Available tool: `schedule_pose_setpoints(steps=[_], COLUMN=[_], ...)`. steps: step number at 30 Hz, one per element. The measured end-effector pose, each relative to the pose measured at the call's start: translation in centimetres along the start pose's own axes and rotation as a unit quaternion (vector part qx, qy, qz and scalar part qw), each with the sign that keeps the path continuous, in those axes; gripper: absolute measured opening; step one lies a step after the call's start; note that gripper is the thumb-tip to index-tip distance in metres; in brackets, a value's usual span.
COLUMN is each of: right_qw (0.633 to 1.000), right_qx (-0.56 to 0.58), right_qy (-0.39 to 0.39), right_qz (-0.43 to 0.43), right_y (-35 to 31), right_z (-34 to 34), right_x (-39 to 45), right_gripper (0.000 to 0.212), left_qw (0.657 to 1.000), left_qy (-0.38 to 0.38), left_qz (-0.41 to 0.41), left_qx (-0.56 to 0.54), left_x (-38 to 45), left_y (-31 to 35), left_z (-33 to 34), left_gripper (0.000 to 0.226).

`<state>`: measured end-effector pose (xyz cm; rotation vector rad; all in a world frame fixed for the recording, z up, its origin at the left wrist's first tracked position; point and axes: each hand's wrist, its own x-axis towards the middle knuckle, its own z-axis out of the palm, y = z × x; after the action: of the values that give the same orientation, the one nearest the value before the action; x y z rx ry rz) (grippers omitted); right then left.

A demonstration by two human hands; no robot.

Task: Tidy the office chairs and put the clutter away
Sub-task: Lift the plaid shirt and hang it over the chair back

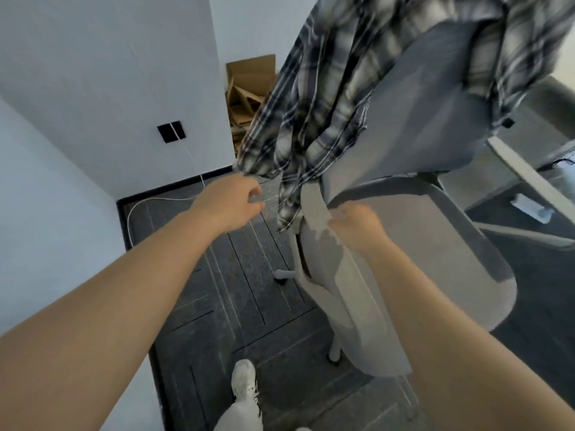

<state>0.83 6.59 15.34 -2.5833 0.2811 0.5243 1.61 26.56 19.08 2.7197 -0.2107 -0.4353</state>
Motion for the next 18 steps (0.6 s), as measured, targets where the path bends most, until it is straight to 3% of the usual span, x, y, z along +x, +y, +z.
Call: schedule_pose_setpoints(steps=[2,12,18], right_qw=[0.998,0.951,0.94], right_qx=[0.023,0.175,0.208], right_qy=[0.048,0.227,0.252], right_qz=[-0.028,-0.117,-0.101], right_y=[-1.2,-7.4,-11.4], right_z=[-2.3,-11.8,-16.0], right_x=[-1.8,-10.2,-9.8], right_gripper=[0.024,0.043,0.048], left_qw=[0.999,0.99,0.986], left_qy=[0.033,0.137,0.156], left_qz=[0.0,0.021,0.05], left_qx=[-0.006,-0.002,0.03], left_x=[-1.9,-8.4,-7.7], left_y=[1.0,5.7,6.9], left_z=[-1.6,-9.6,-14.4], left_gripper=[0.03,0.032,0.032])
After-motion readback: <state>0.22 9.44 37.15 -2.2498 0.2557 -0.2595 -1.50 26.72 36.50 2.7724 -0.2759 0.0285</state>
